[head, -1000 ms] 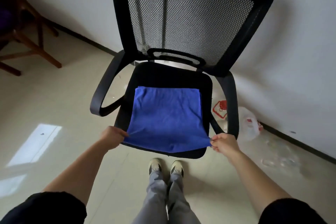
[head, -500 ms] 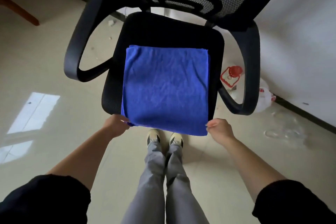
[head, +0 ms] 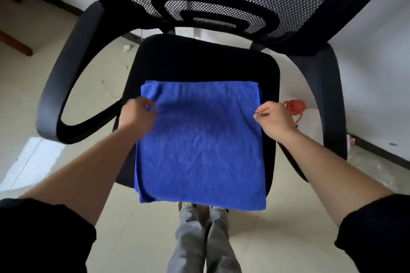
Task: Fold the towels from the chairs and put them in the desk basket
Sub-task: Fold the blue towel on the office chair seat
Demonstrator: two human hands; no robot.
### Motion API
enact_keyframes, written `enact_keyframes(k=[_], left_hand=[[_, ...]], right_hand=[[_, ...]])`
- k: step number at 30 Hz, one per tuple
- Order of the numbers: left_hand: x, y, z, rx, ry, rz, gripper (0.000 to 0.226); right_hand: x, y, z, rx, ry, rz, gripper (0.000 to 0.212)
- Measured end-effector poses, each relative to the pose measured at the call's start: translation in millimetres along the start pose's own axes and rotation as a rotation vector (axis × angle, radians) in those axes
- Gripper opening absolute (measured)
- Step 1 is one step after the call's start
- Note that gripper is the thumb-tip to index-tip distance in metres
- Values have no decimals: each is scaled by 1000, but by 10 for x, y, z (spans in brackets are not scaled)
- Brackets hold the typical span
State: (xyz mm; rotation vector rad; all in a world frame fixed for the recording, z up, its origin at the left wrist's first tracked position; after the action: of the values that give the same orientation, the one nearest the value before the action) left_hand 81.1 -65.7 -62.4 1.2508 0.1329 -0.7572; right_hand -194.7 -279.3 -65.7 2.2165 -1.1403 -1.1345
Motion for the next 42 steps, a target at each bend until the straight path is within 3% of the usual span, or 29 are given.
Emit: enact_keyframes(k=[5, 9, 14, 18, 21, 25, 31, 38, 42], left_hand=[[495, 20, -165, -214, 184, 165, 32], [634, -39, -255, -314, 292, 191, 39], [570, -48, -183, -316, 251, 139, 16], [453, 71, -142, -293, 209, 213, 6], [382, 178, -154, -341, 179, 275, 10], [389, 171, -154, -423, 149, 229, 12], [593, 33, -102, -375, 180, 153, 21], [674, 76, -50, -312, 158, 174, 19], [654, 43, -28, -417, 156, 116, 22]], right_hand=[[374, 47, -91, 14, 45, 178, 33], [558, 2, -136, 64, 21, 211, 33], [613, 14, -161, 68, 55, 287, 14], [496, 40, -208, 115, 122, 300, 3], [382, 126, -201, 238, 68, 325, 5], [340, 227, -51, 430, -59, 366, 4], [550, 8, 119, 167, -133, 271, 15], [593, -49, 115, 182, -71, 328, 24], [627, -94, 52, 237, -130, 234, 28]])
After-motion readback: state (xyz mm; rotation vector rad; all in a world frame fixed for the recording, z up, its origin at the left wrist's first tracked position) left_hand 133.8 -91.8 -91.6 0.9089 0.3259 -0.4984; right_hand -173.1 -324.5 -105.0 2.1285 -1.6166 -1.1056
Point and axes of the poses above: each hand's wrist, its own x-axis towards the middle knuckle, its own y-axis out of the back of the hand, z = x × y, the point moved 7 cm from there along x, towards the middle knuckle, and after that the axes turned 8 degrees about x, right-handed, at the moved point
